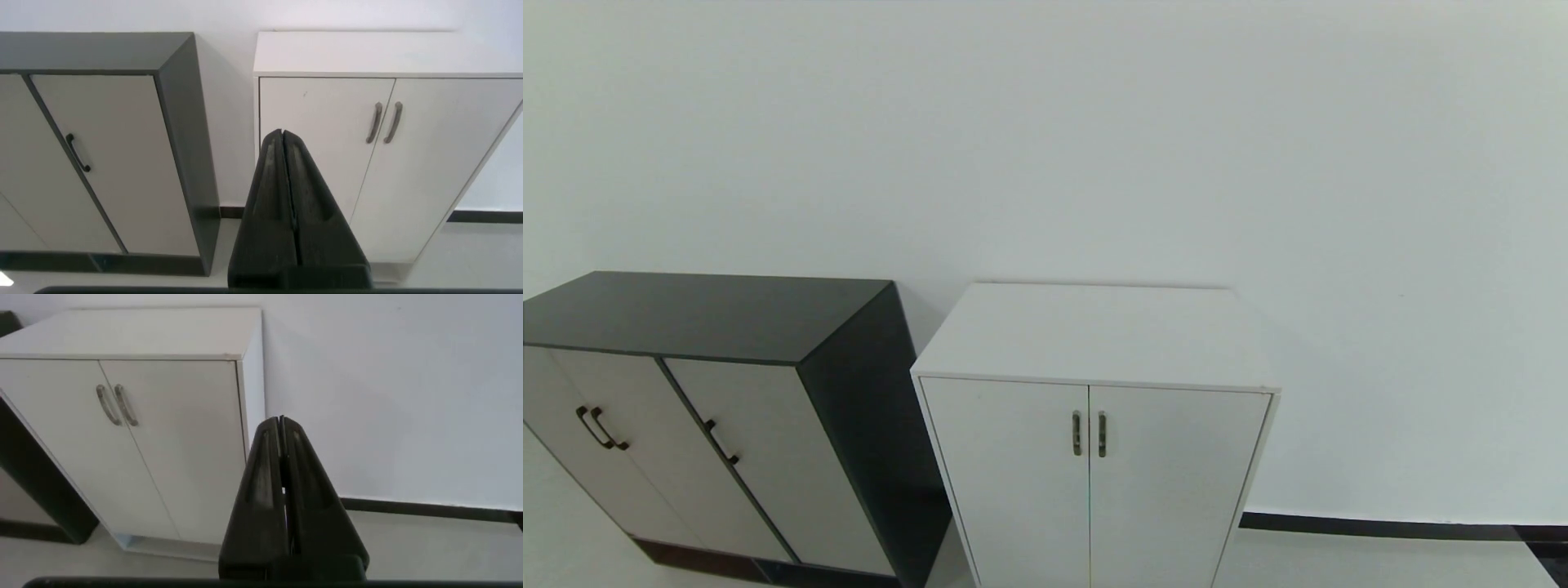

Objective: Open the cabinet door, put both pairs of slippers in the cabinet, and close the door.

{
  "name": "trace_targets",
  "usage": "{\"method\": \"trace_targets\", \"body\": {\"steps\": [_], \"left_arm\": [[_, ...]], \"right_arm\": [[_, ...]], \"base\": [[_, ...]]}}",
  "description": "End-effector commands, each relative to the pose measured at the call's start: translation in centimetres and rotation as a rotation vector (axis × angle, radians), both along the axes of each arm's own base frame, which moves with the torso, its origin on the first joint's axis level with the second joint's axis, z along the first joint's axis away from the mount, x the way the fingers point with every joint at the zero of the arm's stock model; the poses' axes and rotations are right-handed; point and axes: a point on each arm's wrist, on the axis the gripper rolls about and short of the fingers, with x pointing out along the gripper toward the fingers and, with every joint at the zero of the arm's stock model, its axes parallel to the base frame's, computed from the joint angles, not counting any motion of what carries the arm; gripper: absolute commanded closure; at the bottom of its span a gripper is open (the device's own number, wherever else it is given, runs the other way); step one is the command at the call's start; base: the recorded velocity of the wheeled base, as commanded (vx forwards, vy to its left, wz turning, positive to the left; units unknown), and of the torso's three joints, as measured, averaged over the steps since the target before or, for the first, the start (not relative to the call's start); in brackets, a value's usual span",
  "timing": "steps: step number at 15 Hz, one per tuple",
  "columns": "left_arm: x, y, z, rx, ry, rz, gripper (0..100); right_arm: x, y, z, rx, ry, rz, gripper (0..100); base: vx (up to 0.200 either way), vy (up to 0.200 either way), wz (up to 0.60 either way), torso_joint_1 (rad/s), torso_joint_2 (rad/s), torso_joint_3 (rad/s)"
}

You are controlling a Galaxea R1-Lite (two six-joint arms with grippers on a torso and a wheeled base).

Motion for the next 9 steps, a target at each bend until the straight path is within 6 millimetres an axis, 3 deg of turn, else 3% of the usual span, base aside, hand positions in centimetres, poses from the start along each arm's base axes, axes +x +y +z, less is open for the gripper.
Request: {"method": "trace_targets", "body": {"steps": [1,9], "left_arm": [[0.01,0.0,-0.01,-0.002,0.002,0.002,100],[0.01,0.0,0.01,0.001,0.001,0.002,100]], "right_arm": [[-0.2,-0.01,-0.08,0.007,-0.024,-0.01,100],[-0.2,-0.01,-0.07,0.004,-0.026,-0.01,100]], "base": [[0.0,0.0,0.0,0.0,0.0,0.0],[0.0,0.0,0.0,0.0,0.0,0.0]]}}
